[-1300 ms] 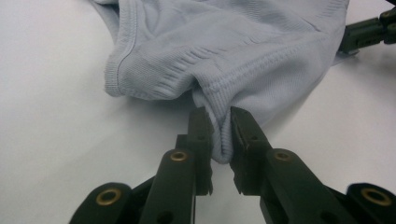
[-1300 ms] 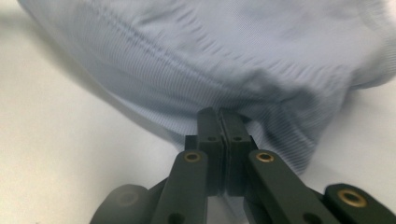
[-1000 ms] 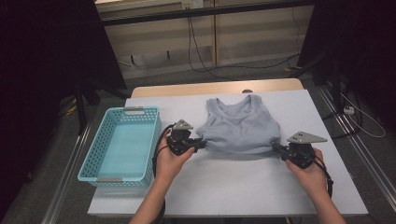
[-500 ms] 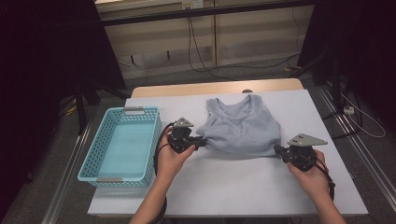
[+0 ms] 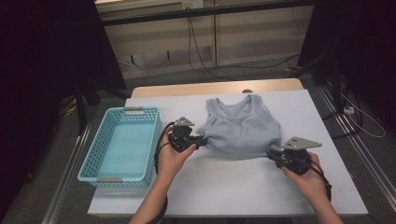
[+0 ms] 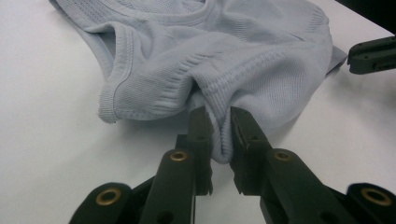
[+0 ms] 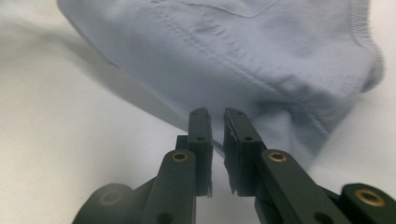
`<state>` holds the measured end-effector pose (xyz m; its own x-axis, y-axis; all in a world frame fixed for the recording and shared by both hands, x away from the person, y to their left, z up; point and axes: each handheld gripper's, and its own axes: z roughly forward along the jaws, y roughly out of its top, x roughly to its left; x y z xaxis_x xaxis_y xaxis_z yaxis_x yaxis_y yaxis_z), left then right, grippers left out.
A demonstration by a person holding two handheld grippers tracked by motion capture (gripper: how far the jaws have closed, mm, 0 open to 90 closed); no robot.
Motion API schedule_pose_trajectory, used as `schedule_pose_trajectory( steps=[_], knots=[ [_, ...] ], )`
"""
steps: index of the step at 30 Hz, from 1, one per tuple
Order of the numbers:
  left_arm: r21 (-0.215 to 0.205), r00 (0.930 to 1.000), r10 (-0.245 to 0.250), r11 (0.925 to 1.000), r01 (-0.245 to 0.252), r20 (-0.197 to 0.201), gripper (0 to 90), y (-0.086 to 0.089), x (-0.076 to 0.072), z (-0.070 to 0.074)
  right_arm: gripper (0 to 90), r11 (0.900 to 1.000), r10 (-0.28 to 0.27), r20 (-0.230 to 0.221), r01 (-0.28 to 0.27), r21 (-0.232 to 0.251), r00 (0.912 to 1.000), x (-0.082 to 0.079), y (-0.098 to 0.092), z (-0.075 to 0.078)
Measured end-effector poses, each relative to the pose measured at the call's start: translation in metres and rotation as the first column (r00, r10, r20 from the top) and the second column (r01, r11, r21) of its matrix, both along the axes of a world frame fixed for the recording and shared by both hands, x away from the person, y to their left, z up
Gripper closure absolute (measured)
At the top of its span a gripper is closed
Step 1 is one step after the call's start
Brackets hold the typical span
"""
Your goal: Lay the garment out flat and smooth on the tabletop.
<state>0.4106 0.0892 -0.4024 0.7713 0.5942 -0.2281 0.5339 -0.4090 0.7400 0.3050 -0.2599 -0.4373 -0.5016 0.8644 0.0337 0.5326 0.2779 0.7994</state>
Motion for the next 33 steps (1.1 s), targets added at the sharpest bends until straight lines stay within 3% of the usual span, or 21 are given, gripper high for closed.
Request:
schedule_pose_trajectory(
  steps=[6, 12, 20, 24, 29, 33],
  knots=[
    [0.0, 1.0, 0.0, 1.0, 0.0, -0.001, 79.4, 0.001, 0.0, 0.0, 73.2, 0.999, 0.015, -0.025, -0.014, 0.039, 0.9996, 0.001, 0.005, -0.002],
    [-0.001, 1.0, 0.0, 1.0, 0.0, -0.007, 79.4, 0.002, -0.001, -0.002, 81.5, 0.996, 0.07, -0.045, -0.068, 0.059, 0.9965, 0.003, 0.013, -0.003],
    [-0.018, 0.9998, 0.01, 0.9998, -0.01, -0.015, 79.4, 0.008, -0.003, 0.0, 85.4, 0.994, 0.105, -0.08, -0.103, 0.034, 0.9913, 0.01, 0.023, -0.011],
    [-0.022, 0.9999, 0.011, 0.9997, -0.011, -0.013, 79.4, 0.01, -0.002, -0.001, 81.8, 0.996, 0.087, -0.096, -0.087, 0.003, 0.9916, 0.015, 0.024, -0.017],
    [-0.029, 0.9998, 0.015, 0.9995, -0.016, -0.012, 79.4, 0.011, -0.001, 0.0, 77.0, 0.998, 0.052, -0.085, -0.056, -0.037, 0.995, 0.021, 0.023, -0.021],
    [-0.033, 0.9997, 0.022, 0.9992, -0.023, -0.011, 79.4, 0.011, 0.0, 0.0, 76.2, 0.998, 0.054, -0.088, -0.057, -0.029, 0.9946, 0.023, 0.022, -0.021]
  ],
)
